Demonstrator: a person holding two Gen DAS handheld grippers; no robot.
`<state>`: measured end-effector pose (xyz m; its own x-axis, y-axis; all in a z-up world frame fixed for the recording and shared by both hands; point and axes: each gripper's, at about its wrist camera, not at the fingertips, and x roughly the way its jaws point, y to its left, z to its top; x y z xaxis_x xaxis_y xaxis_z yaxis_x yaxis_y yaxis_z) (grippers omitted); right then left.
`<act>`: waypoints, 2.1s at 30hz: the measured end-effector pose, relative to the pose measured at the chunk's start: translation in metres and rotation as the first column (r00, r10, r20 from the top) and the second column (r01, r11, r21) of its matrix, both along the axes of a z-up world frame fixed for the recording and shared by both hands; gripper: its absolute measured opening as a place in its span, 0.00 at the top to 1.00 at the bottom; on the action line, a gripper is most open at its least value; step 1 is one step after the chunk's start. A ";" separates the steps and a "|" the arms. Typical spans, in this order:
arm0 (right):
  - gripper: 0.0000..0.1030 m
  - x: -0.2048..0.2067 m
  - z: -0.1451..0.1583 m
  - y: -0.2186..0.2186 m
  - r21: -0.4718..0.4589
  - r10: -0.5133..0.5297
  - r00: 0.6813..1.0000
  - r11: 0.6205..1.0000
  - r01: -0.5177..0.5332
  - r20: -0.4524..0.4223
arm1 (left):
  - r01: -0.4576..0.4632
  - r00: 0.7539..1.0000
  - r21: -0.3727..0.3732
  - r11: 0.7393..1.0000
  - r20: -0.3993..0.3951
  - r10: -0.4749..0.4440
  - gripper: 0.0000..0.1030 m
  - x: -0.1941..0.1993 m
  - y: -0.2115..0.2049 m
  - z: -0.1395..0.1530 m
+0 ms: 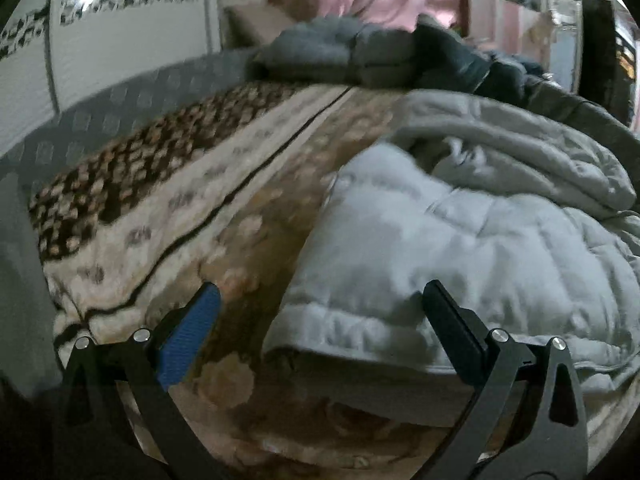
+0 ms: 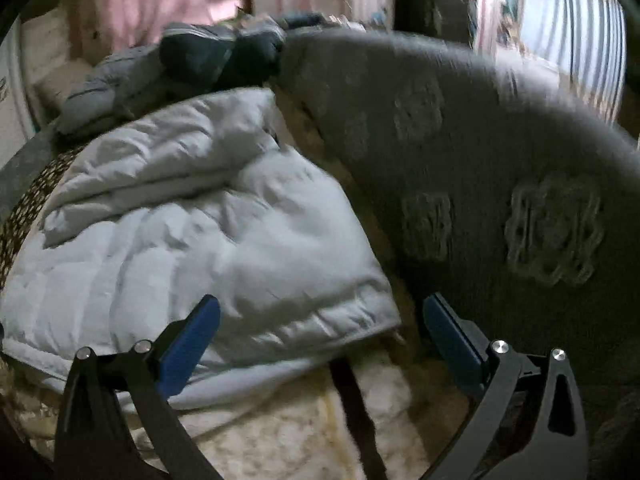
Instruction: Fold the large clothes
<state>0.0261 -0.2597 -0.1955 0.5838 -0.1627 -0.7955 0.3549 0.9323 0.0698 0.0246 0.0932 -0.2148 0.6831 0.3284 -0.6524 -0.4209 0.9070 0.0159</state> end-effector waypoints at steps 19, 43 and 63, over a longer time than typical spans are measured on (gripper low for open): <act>0.57 0.050 -0.040 0.010 0.054 0.106 0.992 0.993 -0.102 -0.073 | 0.106 0.987 -0.328 0.939 -0.081 -0.140 0.03 0.040 0.015 -0.052; 0.89 -0.030 0.086 0.019 0.178 0.136 0.946 0.965 -0.194 0.294 | 0.269 0.947 -0.282 0.921 0.253 -0.199 0.86 0.013 0.033 0.081; 0.89 0.045 0.172 0.031 0.210 0.163 0.924 0.946 -0.246 0.347 | 0.366 0.927 -0.267 0.892 0.184 -0.326 0.84 0.080 0.050 0.168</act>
